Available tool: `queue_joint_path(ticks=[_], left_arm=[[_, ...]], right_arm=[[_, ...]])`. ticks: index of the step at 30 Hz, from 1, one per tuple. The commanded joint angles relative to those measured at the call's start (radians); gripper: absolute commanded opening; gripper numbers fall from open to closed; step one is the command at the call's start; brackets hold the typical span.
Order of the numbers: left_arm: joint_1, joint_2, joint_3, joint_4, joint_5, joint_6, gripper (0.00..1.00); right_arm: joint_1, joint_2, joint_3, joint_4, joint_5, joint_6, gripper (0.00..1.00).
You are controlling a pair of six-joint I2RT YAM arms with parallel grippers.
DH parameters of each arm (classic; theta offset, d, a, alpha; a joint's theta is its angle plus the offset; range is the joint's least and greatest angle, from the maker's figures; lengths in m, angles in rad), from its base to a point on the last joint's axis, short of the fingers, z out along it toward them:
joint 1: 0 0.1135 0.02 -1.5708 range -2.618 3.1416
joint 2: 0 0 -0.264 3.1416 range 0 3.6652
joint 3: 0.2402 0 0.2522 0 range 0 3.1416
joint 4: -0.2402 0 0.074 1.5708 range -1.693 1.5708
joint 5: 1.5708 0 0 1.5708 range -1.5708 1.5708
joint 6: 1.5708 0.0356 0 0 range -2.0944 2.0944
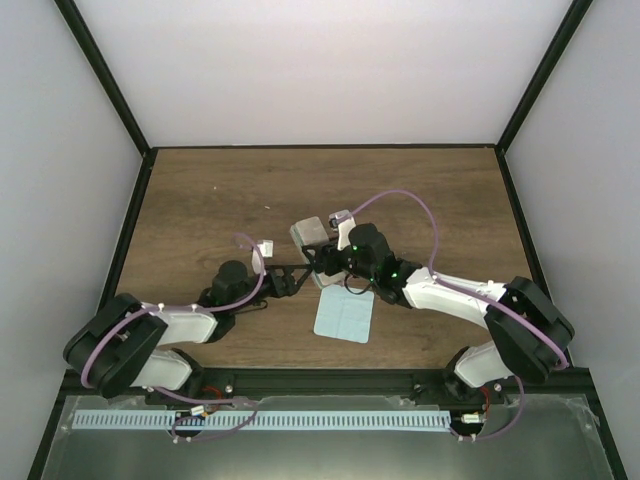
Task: Organize the sunglasses
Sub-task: Open the sunglasses case.
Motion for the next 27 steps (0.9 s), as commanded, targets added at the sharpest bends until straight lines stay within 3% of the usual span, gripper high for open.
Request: queue_joint_path(ticks=[1, 16, 27], left_arm=[[-0.005, 0.018, 0.027, 0.050, 0.012, 0.004, 1.00], [-0.002, -0.024, 0.042, -0.125, -0.184, -0.006, 1.00], [0.000, 0.046, 0.071, -0.178, -0.224, -0.025, 1.00]], right_arm=[[0.002, -0.028, 0.022, 0.050, -0.024, 0.006, 0.50], [0.002, -0.068, 0.001, 0.061, -0.069, 0.010, 0.50], [0.003, -0.128, -0.028, 0.083, -0.092, 0.016, 0.49]])
